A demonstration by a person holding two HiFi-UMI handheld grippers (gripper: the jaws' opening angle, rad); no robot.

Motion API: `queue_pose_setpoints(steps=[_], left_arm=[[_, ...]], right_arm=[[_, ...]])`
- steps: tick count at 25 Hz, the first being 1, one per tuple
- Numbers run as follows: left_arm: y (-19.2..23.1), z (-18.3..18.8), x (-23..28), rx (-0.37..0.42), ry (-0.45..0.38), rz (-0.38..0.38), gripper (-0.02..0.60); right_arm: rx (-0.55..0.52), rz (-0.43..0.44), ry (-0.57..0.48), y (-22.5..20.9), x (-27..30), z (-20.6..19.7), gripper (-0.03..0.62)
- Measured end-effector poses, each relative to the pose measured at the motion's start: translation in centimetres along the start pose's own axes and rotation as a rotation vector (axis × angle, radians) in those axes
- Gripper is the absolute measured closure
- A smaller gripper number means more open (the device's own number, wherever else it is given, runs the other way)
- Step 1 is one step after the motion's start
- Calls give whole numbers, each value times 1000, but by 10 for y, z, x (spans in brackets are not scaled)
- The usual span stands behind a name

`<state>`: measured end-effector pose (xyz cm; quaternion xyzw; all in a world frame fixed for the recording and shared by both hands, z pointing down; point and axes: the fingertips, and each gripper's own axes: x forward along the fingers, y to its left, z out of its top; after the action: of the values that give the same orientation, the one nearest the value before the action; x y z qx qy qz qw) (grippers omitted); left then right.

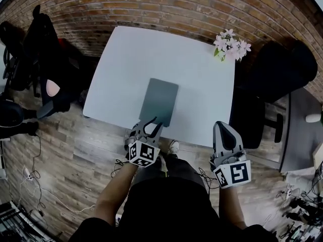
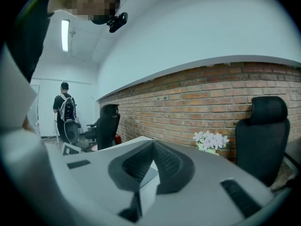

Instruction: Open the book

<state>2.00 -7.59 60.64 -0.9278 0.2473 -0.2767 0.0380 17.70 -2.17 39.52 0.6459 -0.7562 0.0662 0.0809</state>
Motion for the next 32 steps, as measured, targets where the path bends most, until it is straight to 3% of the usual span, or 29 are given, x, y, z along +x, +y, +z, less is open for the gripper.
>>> queue_pose_setpoints(steps=[4, 15, 32], left_arm=[[-9, -12, 17, 12, 32, -34, 435], [-51, -31, 55, 200, 121, -156, 357], [-59, -61, 79, 175, 188, -176, 351]], right_arm=[[3, -10, 17, -4, -6, -8, 583], [8, -12, 37, -13, -11, -21, 583], [21, -26, 59, -22, -21, -31, 583]])
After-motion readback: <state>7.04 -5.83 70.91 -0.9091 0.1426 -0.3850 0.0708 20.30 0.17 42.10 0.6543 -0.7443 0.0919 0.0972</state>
